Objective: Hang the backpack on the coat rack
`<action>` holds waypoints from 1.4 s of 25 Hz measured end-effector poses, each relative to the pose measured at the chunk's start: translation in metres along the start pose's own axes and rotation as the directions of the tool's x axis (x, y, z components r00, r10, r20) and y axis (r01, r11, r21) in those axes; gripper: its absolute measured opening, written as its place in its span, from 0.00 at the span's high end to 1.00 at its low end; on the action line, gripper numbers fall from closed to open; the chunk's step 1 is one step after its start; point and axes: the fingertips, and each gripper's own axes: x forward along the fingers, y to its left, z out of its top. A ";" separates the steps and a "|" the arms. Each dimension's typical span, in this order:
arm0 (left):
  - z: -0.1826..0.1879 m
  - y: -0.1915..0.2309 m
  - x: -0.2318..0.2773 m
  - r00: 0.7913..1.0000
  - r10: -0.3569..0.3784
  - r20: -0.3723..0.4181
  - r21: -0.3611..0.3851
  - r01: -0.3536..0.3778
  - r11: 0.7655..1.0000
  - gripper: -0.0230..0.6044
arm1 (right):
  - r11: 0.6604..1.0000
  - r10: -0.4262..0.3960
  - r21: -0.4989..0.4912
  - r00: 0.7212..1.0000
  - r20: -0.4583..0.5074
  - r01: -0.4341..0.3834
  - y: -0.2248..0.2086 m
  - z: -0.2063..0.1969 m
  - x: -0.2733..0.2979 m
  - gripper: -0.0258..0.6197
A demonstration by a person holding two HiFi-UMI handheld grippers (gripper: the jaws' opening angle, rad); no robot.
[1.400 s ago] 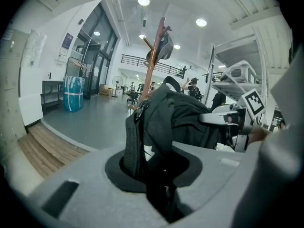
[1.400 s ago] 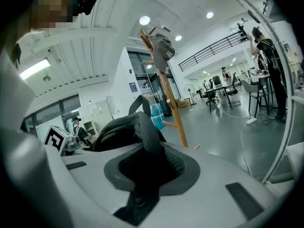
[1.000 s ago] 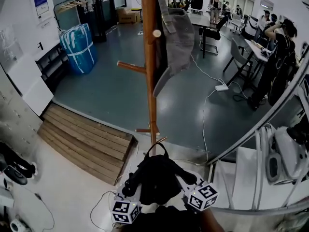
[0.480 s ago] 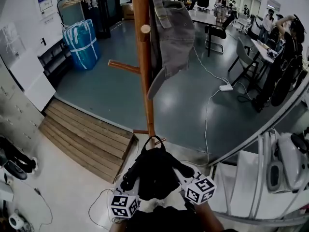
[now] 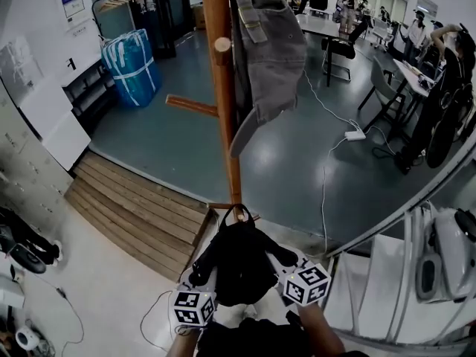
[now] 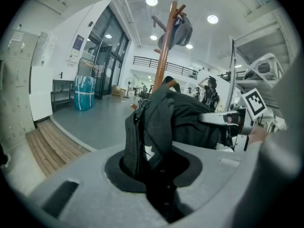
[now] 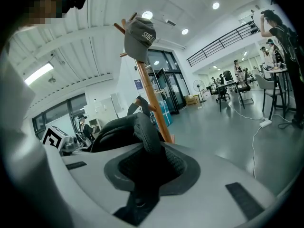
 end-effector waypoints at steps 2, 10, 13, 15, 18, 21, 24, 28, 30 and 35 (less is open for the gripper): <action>0.000 0.003 0.005 1.000 -0.002 -0.007 -0.002 0.002 1.000 0.82 | 1.000 -0.002 0.005 1.000 -0.001 0.002 -0.003 0.000 0.005 0.85; 0.001 0.009 0.023 1.000 0.002 -0.020 -0.005 -0.002 1.000 0.82 | 1.000 -0.015 0.014 1.000 -0.005 0.015 -0.016 0.000 0.018 0.85; 0.000 0.013 0.029 1.000 0.003 -0.025 -0.008 -0.003 1.000 0.82 | 1.000 -0.016 0.018 1.000 -0.008 0.017 -0.019 -0.001 0.024 0.85; 0.000 0.015 0.033 1.000 0.001 -0.029 -0.010 -0.002 1.000 0.82 | 1.000 -0.019 0.019 1.000 -0.011 0.019 -0.021 -0.002 0.028 0.85; -0.002 0.016 0.041 0.999 0.004 -0.034 -0.015 -0.004 1.000 0.82 | 1.000 -0.020 0.021 1.000 -0.015 0.021 -0.027 -0.004 0.031 0.85; -0.005 0.018 0.047 0.999 0.010 -0.043 -0.020 -0.011 1.000 0.82 | 1.000 -0.020 0.023 1.000 -0.019 0.021 -0.031 -0.006 0.036 0.85; -0.009 0.021 0.054 0.998 0.015 -0.053 -0.026 -0.017 1.000 0.82 | 0.999 -0.024 0.029 0.999 -0.028 0.025 -0.036 -0.010 0.041 0.85; -0.015 0.026 0.064 0.997 0.021 -0.074 -0.037 -0.024 0.999 0.82 | 0.999 -0.032 0.043 0.999 -0.044 0.034 -0.042 -0.016 0.048 0.85; -0.015 0.029 0.067 0.997 0.021 -0.079 -0.039 -0.024 0.999 0.82 | 0.998 -0.036 0.045 0.998 -0.043 0.038 -0.043 -0.017 0.052 0.85; -0.016 0.036 0.074 0.995 0.018 -0.093 -0.039 -0.022 0.999 0.82 | 0.998 -0.046 0.048 0.998 -0.047 0.049 -0.046 -0.018 0.059 0.85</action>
